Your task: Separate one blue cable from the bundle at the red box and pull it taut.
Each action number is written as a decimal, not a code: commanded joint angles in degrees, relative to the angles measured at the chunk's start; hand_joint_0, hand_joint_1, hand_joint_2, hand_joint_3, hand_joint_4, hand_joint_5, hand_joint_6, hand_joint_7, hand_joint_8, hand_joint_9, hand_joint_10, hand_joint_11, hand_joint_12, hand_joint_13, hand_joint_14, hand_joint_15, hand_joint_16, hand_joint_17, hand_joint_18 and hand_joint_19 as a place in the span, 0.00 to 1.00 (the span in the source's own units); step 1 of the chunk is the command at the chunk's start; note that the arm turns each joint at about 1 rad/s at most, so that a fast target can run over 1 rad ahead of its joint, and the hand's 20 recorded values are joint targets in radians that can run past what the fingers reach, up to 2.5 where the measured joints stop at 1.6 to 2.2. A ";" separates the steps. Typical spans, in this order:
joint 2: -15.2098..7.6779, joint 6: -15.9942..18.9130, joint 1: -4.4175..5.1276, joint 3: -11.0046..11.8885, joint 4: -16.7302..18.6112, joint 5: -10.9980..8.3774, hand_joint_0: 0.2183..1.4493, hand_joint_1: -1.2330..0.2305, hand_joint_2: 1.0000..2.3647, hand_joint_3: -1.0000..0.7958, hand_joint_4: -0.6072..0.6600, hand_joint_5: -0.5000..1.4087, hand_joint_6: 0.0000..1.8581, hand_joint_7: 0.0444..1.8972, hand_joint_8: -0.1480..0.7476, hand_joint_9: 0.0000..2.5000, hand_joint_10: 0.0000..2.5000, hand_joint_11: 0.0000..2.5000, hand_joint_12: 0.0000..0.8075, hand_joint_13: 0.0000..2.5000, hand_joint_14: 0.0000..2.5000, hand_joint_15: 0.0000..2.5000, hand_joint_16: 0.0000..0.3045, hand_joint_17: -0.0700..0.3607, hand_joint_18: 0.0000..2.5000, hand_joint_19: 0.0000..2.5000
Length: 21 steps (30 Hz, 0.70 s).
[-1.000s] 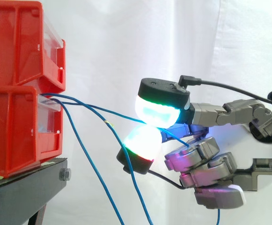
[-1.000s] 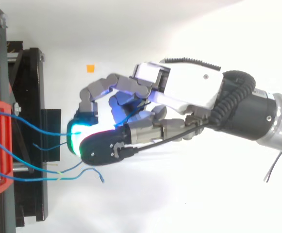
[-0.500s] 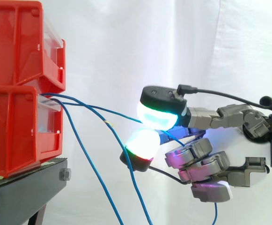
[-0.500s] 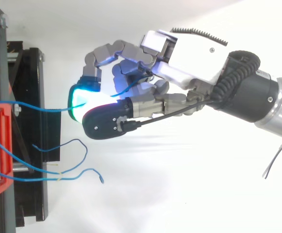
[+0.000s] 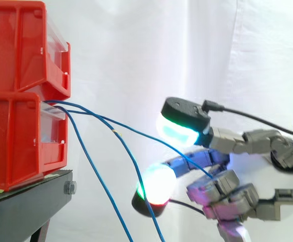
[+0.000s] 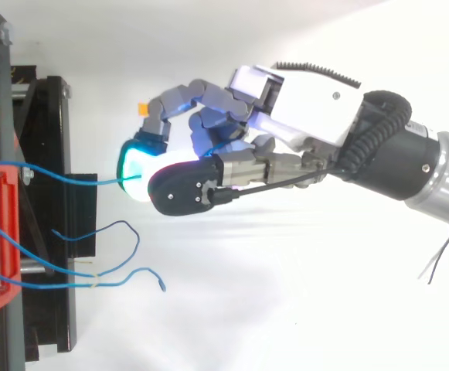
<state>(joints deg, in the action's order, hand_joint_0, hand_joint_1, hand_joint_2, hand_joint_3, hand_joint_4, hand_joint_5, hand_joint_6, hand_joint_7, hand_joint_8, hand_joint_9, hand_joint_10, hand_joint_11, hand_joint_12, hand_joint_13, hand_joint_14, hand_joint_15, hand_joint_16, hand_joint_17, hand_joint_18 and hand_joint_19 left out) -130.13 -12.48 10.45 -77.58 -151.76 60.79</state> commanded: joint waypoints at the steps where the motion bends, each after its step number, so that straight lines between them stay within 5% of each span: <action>1: 0.05 0.08 0.27 -1.96 3.93 -0.58 0.22 0.56 0.00 0.28 0.66 0.13 0.46 0.46 0.82 0.35 1.00 1.00 0.77 0.64 1.00 0.72 0.63 0.50 0.78 0.19; 9: 0.05 0.44 0.18 -2.05 5.95 -0.58 0.28 0.50 0.00 0.28 0.66 0.15 0.45 0.50 0.81 0.49 1.00 1.00 0.78 0.72 1.00 0.70 0.60 0.48 0.86 0.19; 21: 0.14 6.15 0.09 -2.05 5.78 0.47 0.31 0.42 0.01 0.38 0.65 0.15 0.46 0.53 0.79 0.50 1.00 1.00 0.76 0.72 1.00 0.70 0.57 0.47 0.86 0.20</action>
<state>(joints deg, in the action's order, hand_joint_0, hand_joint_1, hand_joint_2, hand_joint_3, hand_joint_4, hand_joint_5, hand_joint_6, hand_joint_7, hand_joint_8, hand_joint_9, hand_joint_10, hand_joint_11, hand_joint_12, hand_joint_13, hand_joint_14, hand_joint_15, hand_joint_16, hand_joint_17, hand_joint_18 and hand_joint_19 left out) -130.04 -7.41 10.60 -79.63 -145.98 60.73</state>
